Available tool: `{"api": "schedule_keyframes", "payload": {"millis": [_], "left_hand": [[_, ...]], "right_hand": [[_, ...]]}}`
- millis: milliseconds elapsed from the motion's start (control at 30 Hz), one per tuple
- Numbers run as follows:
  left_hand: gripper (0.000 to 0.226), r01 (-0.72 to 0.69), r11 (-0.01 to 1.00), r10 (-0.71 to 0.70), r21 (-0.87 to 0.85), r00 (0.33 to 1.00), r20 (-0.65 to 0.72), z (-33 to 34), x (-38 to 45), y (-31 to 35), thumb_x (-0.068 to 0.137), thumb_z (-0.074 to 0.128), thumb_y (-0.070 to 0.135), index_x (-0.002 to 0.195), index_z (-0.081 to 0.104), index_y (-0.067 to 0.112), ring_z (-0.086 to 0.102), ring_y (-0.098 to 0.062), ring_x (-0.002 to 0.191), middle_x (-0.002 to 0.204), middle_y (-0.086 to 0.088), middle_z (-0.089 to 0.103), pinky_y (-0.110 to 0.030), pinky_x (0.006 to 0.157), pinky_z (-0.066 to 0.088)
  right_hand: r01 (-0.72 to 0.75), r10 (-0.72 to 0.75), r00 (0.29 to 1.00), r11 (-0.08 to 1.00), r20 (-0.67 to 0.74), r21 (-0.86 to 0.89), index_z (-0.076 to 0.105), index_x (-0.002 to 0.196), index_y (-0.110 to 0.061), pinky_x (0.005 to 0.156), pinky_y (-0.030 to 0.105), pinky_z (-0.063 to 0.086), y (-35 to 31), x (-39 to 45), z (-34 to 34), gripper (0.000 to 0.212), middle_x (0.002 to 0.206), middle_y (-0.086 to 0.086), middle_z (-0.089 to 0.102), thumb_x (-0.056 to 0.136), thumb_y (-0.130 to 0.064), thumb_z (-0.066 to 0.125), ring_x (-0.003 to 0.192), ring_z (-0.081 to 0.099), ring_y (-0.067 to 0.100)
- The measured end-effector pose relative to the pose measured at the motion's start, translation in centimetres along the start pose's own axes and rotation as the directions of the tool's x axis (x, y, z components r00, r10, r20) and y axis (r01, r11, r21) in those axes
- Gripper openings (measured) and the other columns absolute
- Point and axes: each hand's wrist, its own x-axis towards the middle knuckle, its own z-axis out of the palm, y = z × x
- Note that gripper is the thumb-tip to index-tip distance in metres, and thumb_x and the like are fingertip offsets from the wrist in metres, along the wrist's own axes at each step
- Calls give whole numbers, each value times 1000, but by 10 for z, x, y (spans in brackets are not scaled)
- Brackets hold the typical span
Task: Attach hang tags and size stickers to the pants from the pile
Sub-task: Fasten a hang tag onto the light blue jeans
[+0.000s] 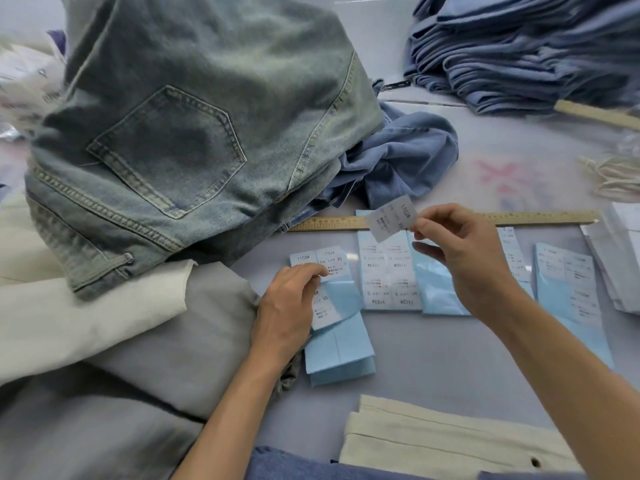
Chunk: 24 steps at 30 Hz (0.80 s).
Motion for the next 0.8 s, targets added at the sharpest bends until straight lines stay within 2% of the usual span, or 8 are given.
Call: {"api": "schedule_keyframes", "payload": {"millis": [133, 267, 333, 467, 567, 667, 767, 800], "left_hand": [[21, -148, 976, 151, 160, 988, -12, -3, -11, -2, 95, 62, 4, 109, 72, 16, 63, -22, 98, 106, 2, 71, -38, 77, 44], [29, -178, 965, 208, 192, 966, -153, -13, -10, 10, 100, 41, 17, 113, 67, 18, 61, -32, 99, 113, -5, 67, -36, 79, 34], [28, -205, 964, 239, 167, 946, -219, -8, 1, 38, 102, 41, 17, 114, 66, 19, 59, -31, 97, 111, -5, 65, -40, 79, 39], [25, -401, 915, 403, 33, 912, -73, 41, 26, 131, 98, 51, 9, 115, 69, 15, 64, -28, 94, 105, -3, 68, -46, 80, 53], [22, -490, 871, 489, -20, 863, 125, 97, 38, 201, 94, 65, 1, 111, 74, 10, 68, -34, 92, 102, -8, 73, -47, 77, 57], [20, -626, 771, 622, -116, 703, 343, 156, 50, 261, 95, 68, 9, 115, 74, 8, 65, -38, 103, 112, -10, 73, -49, 83, 53], [38, -808, 582, 718, -94, 455, 527, 208, 66, 309, 98, 65, 31, 132, 64, 16, 53, -30, 126, 137, -5, 61, -45, 96, 44], [37, -853, 518, 717, -62, 393, 576, 220, 69, 322, 98, 63, 33, 132, 63, 17, 52, -28, 126, 138, -3, 60, -43, 96, 43]], "right_hand": [[-51, 63, 988, 995, -142, 89, 72, 77, -23, 79, 30, 59, -27, -22, -40, 21, 87, 3, 76, 94, -10, 68, 80, 67, 13], [-46, 128, 932, 970, -338, 240, 75, 73, -27, 70, 26, 59, -48, -77, -99, 25, 82, 2, 73, 93, -13, 69, 74, 67, 11], [-29, 167, 897, 946, -410, 322, 74, 74, -26, 71, 28, 60, -51, -100, -122, 22, 80, 2, 71, 92, -15, 69, 74, 67, 12], [23, 258, 767, 904, -587, 427, 71, 79, -19, 73, 29, 57, -43, -118, -148, 15, 81, 3, 71, 92, -13, 69, 76, 66, 13], [113, 312, 632, 868, -709, 483, 71, 86, -17, 70, 25, 57, -36, -119, -165, 8, 81, -2, 75, 93, -14, 70, 73, 68, 6], [209, 375, 474, 831, -797, 515, 72, 84, -18, 67, 23, 55, -26, -120, -185, 12, 75, -6, 72, 95, -15, 70, 67, 64, 4], [287, 452, 376, 773, -809, 565, 69, 87, -14, 68, 26, 51, -17, -116, -199, 8, 67, -6, 66, 95, -12, 68, 62, 56, 6], [299, 475, 351, 760, -807, 577, 68, 87, -13, 67, 26, 50, -14, -115, -202, 8, 65, -7, 64, 95, -12, 68, 63, 55, 7]]}}
